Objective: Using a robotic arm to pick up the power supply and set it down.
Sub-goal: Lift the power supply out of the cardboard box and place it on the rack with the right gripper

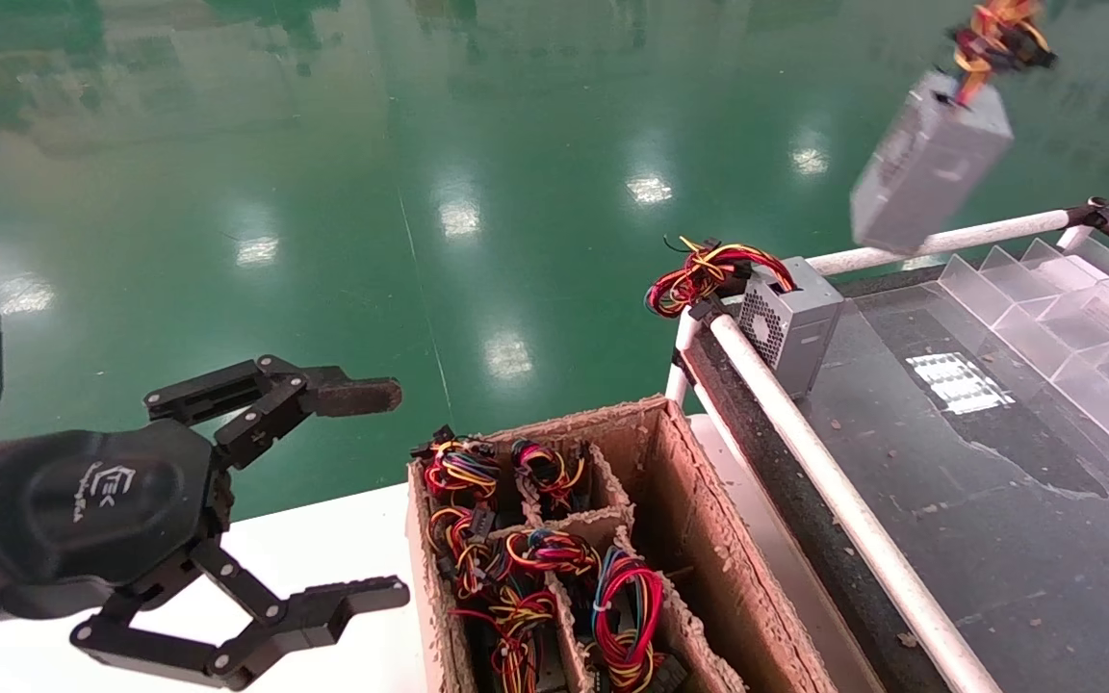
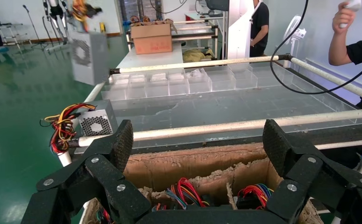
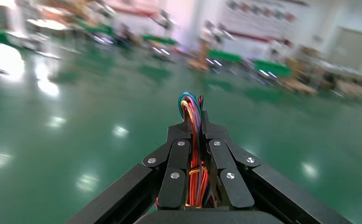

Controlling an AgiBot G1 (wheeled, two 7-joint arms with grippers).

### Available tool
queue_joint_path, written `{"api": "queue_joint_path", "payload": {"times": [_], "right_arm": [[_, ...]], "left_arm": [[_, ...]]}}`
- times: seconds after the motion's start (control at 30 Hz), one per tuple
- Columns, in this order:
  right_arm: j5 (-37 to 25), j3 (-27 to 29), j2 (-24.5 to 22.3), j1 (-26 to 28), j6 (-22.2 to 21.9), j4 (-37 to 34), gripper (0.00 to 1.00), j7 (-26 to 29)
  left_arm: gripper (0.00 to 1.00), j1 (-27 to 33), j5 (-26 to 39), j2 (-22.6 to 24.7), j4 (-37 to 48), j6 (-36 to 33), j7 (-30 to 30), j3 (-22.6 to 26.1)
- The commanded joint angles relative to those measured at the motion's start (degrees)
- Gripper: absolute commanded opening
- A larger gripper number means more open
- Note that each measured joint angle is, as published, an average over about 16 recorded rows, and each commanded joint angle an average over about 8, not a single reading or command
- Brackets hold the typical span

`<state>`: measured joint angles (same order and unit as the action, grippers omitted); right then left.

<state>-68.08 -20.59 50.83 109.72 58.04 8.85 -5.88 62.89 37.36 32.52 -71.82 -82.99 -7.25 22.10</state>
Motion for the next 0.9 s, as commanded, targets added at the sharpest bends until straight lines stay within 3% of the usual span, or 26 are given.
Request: {"api": "queue_joint_path", "payload": {"times": [0.03,0.23,0.53,0.9], "right_arm": [[-1.0,-0.4,0.0,0.6,-2.9,-2.4,0.00,-1.6],[-3.0,-1.7,0.0,-0.3,-4.7,-5.7,0.00,-3.4],[-4.5,-2.8,0.1,-1.5,-0.2,-6.8,0.00,-5.0],[-4.9,-3.1,3.7,-2.1,4.1,-7.2,0.00,-5.4]], "left_arm": [[1.00,0.0,0.0,0.0,0.0,0.0,0.0,0.0],[1.00,0.0,0.0,0.0,0.0,0.0,0.0,0.0],[1.00,0.0,0.0,0.0,0.0,0.0,0.0,0.0],[1.00,0.0,0.0,0.0,0.0,0.0,0.0,0.0]]}}
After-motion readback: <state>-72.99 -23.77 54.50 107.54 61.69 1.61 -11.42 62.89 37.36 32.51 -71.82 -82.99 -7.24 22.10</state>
